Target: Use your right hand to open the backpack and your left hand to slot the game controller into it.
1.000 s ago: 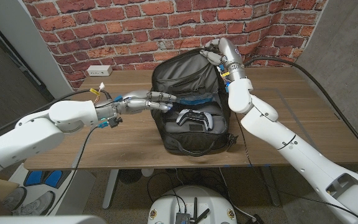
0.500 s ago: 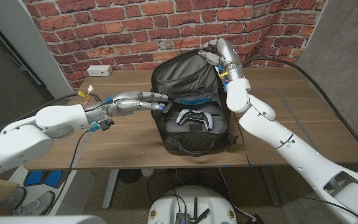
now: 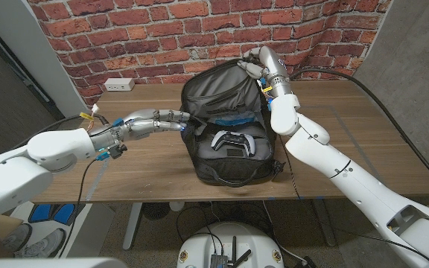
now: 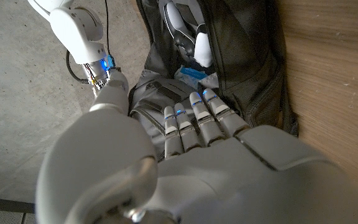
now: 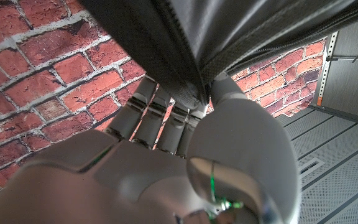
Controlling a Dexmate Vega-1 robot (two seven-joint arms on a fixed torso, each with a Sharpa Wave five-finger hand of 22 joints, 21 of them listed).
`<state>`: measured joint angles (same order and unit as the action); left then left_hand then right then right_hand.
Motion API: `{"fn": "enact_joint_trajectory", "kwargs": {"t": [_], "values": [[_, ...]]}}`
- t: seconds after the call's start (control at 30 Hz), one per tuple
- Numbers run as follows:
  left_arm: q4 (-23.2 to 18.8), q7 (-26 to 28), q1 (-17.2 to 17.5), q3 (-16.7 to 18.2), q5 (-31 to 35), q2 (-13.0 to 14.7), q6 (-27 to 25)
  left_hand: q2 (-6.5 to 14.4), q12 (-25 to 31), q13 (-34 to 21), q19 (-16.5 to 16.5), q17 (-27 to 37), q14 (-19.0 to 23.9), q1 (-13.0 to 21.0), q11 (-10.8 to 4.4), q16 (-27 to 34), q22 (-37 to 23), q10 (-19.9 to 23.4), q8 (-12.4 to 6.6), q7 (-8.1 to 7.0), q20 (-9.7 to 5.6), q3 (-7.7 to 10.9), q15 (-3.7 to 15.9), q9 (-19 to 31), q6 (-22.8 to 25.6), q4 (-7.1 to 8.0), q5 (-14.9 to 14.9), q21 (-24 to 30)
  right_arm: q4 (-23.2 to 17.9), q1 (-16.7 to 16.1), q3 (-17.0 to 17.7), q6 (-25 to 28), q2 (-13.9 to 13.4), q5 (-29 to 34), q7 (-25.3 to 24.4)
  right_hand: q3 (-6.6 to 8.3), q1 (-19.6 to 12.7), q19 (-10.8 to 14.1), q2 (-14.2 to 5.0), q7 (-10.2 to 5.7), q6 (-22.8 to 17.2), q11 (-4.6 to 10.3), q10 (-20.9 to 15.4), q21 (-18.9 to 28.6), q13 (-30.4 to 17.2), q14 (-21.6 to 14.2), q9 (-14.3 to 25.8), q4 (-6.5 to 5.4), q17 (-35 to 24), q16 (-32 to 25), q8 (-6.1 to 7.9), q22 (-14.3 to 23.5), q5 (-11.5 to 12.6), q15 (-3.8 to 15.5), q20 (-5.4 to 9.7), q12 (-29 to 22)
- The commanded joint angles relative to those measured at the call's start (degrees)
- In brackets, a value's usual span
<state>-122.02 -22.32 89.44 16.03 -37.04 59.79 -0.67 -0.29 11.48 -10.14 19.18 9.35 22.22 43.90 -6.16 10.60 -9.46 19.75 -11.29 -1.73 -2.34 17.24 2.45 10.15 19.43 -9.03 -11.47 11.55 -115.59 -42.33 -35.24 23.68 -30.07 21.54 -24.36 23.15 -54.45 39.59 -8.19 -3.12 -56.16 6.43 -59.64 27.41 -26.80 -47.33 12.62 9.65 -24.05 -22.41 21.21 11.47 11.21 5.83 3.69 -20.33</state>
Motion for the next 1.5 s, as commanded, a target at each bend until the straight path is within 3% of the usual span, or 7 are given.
{"fn": "enact_joint_trajectory", "kwargs": {"t": [0.03,0.57,0.97,1.5], "values": [[-0.8,-0.1,2.6,4.6,3.0,-5.1,-2.7,0.3,0.2,0.0,0.6,0.0,0.6,0.1,0.04,0.2,-0.3,0.3,-0.08,-0.10,-4.84,0.16,5.59,0.1,0.6,-0.18,0.1,0.0,-0.1,0.1,-0.2,0.3,0.1,0.1,0.0,0.02,-0.1,-0.3,-0.69,-0.26,-0.5,0.05,-0.6,0.4,0.0,-0.5,0.1,-0.29,-0.3,0.1,0.09,0.0,0.2,6.82,7.46,0.1],[-0.3,4.3,1.5,3.6,6.1,-9.0,-3.9,0.6,0.0,0.0,0.6,0.0,0.4,0.1,0.61,-0.2,-0.3,0.2,0.13,0.05,-4.98,0.25,5.28,0.2,0.6,-0.17,0.2,-0.1,-1.1,-0.7,0.5,0.4,-0.5,-0.3,-0.2,-0.02,0.0,-0.4,-0.63,-0.32,-0.6,0.07,-0.6,0.7,-0.1,-0.5,0.1,-0.29,-0.4,0.2,0.06,0.0,0.2,6.76,7.41,0.2],[2.4,7.9,-2.9,-1.7,6.4,-9.2,-3.0,1.0,-0.6,-0.1,-0.1,0.1,-1.0,-0.4,0.73,-0.7,-0.4,-0.9,0.56,0.21,-4.91,0.16,4.83,0.2,-0.1,0.03,0.3,-0.5,-3.6,-2.5,1.2,0.6,-1.3,-0.6,-0.1,-0.02,0.0,-0.5,-0.65,-0.28,-0.6,0.03,-0.7,0.9,-0.2,-0.5,0.2,-0.28,-0.5,0.2,-0.02,0.0,0.3,6.77,7.35,0.3],[5.9,14.5,-6.3,-7.0,5.6,-10.4,-1.0,1.2,-0.7,-0.1,-0.5,0.1,-1.6,-1.0,0.77,-0.7,-0.4,-1.1,0.69,0.04,-4.73,0.02,4.59,0.2,-0.4,0.25,0.4,-0.7,-7.2,-5.4,2.4,1.2,-2.8,-0.6,0.1,0.00,0.0,-0.6,-0.68,-0.27,-0.6,0.06,-0.6,1.2,-0.3,-0.5,0.2,-0.29,-0.6,0.3,-0.09,-0.1,0.3,6.78,7.36,0.5]]}}
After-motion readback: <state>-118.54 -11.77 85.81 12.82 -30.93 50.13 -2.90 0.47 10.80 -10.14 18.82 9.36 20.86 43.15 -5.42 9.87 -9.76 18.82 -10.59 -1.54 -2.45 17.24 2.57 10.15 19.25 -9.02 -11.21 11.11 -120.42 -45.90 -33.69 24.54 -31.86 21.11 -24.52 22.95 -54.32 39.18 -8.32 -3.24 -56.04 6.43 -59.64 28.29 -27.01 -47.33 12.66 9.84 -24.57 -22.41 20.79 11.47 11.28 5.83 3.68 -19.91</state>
